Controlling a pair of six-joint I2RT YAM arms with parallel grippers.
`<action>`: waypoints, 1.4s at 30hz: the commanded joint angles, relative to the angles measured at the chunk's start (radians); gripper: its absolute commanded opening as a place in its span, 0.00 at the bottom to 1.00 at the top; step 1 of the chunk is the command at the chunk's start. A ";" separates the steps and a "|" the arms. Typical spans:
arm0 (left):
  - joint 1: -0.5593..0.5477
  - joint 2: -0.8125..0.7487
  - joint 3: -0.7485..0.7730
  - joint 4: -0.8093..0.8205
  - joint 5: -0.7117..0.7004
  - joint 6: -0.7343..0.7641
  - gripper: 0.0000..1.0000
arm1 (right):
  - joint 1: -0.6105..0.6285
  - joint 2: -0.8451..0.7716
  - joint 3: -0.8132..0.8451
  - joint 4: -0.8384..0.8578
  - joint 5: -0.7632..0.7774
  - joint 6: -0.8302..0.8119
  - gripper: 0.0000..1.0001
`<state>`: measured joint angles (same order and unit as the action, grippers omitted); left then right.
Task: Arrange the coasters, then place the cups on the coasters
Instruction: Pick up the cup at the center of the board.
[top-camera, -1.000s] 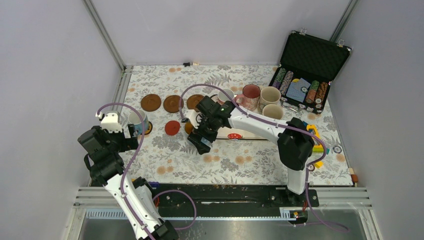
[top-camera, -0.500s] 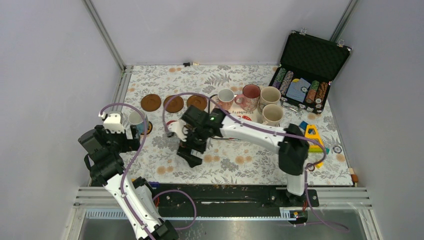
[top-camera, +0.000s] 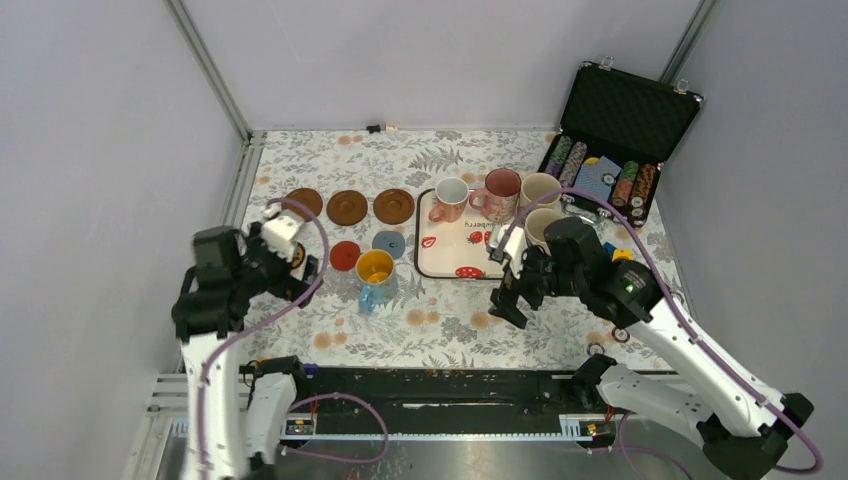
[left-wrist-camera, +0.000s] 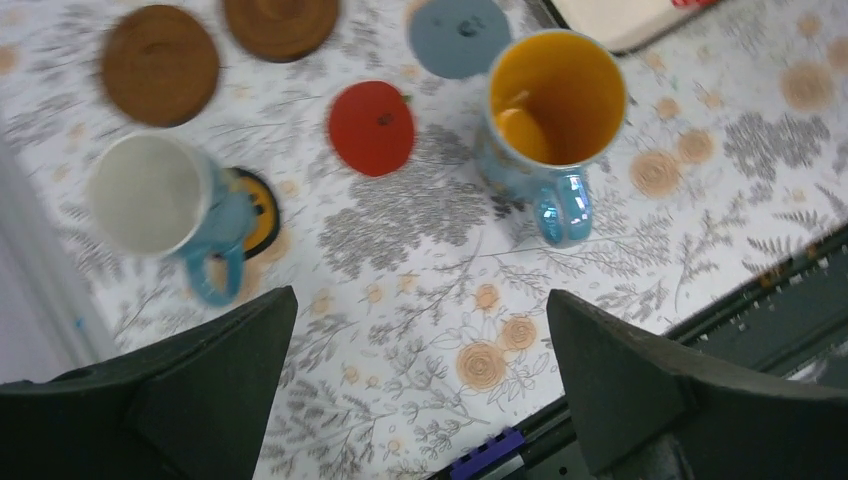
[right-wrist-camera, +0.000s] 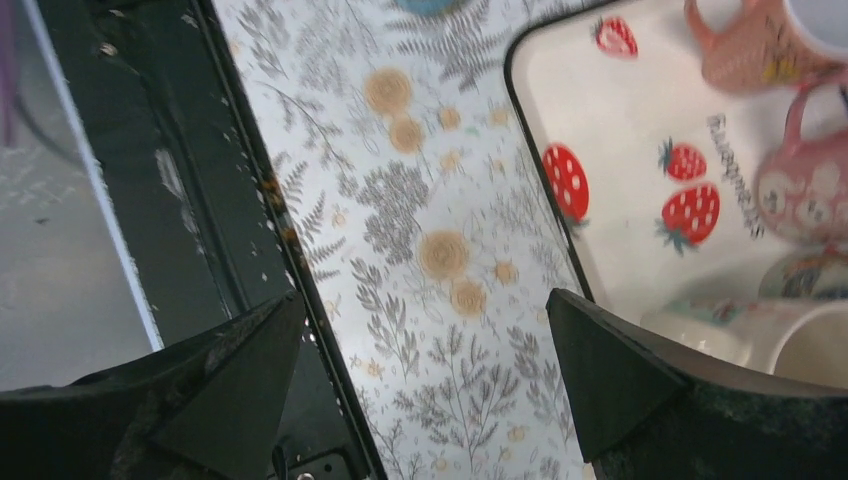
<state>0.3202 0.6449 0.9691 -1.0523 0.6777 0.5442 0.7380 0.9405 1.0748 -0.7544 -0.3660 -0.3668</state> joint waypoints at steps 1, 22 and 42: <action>-0.430 0.193 -0.006 0.142 -0.533 -0.210 0.99 | -0.071 -0.056 -0.135 0.099 0.025 0.001 1.00; -0.780 0.741 0.099 0.195 -0.462 -0.268 0.99 | -0.188 -0.040 -0.231 0.180 0.028 -0.010 1.00; -0.778 0.805 0.020 0.298 -0.496 -0.250 0.13 | -0.190 -0.024 -0.239 0.188 0.034 -0.027 1.00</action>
<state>-0.4603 1.4460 1.0203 -0.8455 0.2352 0.2909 0.5552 0.9257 0.8364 -0.5915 -0.3321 -0.3813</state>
